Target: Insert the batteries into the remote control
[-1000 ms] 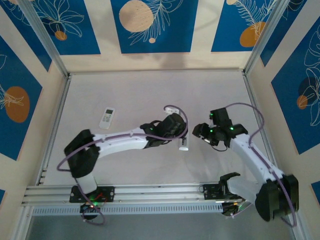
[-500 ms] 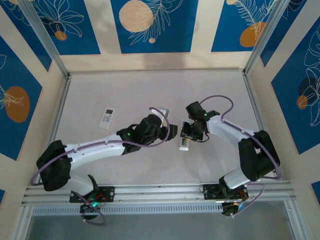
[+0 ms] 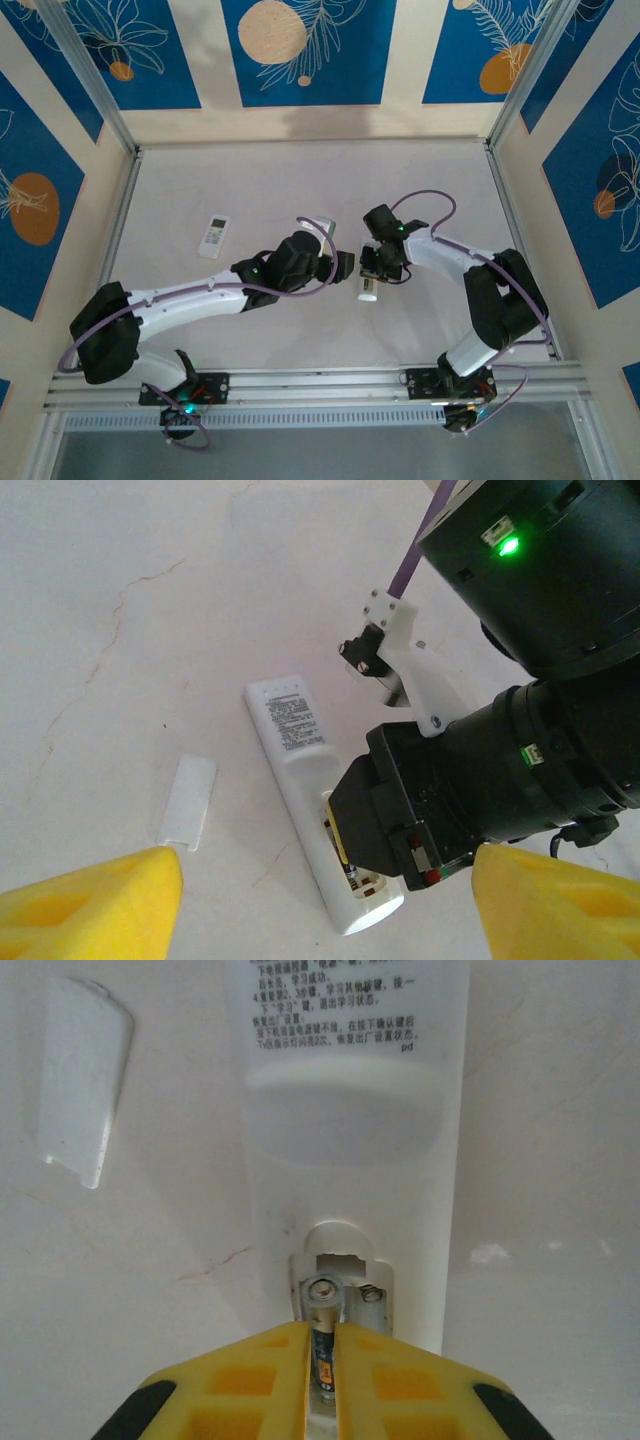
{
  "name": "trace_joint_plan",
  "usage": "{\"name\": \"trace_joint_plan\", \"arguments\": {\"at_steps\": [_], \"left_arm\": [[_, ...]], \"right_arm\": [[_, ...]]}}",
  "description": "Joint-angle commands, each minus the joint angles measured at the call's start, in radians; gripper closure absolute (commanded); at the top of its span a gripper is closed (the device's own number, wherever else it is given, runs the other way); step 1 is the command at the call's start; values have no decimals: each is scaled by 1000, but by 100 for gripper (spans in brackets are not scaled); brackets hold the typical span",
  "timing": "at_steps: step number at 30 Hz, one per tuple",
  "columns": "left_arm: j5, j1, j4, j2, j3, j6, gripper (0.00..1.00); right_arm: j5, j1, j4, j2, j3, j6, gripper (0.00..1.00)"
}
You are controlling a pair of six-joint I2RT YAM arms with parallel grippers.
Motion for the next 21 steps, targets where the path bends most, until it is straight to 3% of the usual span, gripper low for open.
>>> {"name": "trace_joint_plan", "arguments": {"at_steps": [1, 11, 21], "left_arm": [[20, 8, 29, 18, 15, -16, 23], [28, 8, 35, 38, 21, -28, 21], [31, 8, 53, 38, 9, -44, 19]], "right_arm": [[31, 12, -15, 26, 16, 1, 85], [60, 33, -40, 78, 13, 29, 89], [36, 53, -38, 60, -98, 136, 90]]}}
